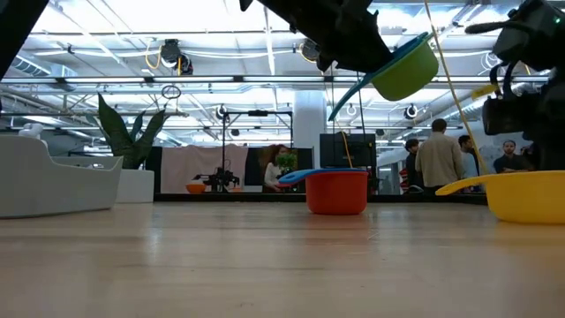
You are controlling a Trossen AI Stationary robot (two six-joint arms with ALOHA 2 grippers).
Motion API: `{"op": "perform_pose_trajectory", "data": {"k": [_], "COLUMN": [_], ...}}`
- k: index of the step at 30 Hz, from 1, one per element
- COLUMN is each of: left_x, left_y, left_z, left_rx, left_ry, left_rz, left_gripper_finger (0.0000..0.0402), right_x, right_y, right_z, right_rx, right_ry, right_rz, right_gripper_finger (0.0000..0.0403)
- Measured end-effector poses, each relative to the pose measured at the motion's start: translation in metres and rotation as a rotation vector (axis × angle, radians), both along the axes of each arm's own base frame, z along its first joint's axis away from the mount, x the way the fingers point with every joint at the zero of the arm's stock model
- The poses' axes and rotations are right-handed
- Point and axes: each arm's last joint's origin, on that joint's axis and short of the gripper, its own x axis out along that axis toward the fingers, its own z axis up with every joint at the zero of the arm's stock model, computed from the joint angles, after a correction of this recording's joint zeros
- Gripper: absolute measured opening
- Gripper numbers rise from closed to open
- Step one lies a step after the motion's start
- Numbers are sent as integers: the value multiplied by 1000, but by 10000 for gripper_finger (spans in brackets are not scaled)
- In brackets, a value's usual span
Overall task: Nest measuring cups in basket
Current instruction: Stack the left stacked measuring cups on top of the yellow measuring cup
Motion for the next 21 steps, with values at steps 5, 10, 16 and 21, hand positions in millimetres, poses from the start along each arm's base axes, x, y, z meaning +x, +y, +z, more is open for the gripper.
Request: {"op": "perform_pose_trajectory", "data": {"k": [5, 10, 16, 21], "left_x": [0, 0, 1, 1], "left_y": [-1, 0, -1, -1], "left_z": [0, 1, 1, 1], "left_rx": [-1, -2, -3, 1], "left_ry": [-2, -10, -16, -13], "left_rz": [-1, 0, -1, -3], "left_gripper_finger": [18, 18, 18, 18], "right_x": [8, 21, 39, 58], "right_y": [0, 2, 6, 12], "right_z": [3, 5, -3, -10], "right_rx": [-56, -92, -92, -43], "right_ry": [-91, -184, -210, -273], "right_rz": [15, 51, 95, 131], "right_gripper_finger": [171, 171, 171, 171]}}
